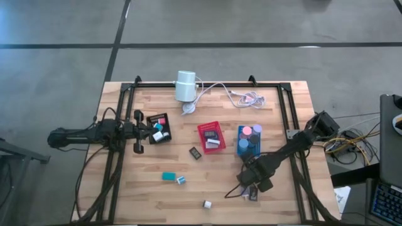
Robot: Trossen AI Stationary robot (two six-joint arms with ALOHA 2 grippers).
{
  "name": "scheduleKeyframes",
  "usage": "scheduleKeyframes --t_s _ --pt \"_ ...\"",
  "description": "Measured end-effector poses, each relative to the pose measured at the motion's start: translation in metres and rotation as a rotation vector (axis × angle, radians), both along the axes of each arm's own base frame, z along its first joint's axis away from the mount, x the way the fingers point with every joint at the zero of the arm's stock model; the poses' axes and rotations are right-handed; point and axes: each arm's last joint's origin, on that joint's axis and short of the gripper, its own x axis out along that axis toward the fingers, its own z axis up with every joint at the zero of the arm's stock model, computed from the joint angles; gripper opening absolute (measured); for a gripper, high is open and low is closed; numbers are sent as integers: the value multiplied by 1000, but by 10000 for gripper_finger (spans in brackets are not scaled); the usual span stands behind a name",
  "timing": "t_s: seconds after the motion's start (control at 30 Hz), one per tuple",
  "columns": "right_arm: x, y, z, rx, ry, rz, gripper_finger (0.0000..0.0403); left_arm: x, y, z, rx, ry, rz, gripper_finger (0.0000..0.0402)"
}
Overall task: Pick & Place Office items
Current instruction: Put the blue hourglass into the blue bin
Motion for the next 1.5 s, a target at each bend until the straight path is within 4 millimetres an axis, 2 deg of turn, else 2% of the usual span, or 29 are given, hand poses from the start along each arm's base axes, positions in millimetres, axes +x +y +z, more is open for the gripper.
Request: scheduleKeyframes --t_s 0.17,0.37,0.6,0.77,0.87,0.97,1.13,1.33,1.5 --pt "-3 -2 17 32 -64 -61 160 0 0 0 0 0 0 5" --pt "-4 -4 54 29 -252 -129 160 0 0 0 -4 -1 0 5" --pt "1 -8 113 63 -660 -190 160 0 0 0 -4 -1 0 5" --pt "-3 -11 149 201 -981 -115 160 0 0 0 -5 -3 0 5" --pt "-10 -21 163 249 -1159 -75 163 0 0 1 -7 -6 -1 5" --pt "-23 -36 169 286 -1282 -9 161 0 0 1 -7 -8 -1 5" --pt "-59 -69 174 394 -1538 4 161 0 0 1 -12 -8 -1 5" --pt "-89 -98 144 445 -1688 -80 161 0 0 1 -11 -8 4 5" --pt "-100 -110 129 430 -1776 -130 161 -1 3 1 29 -10 110 5"
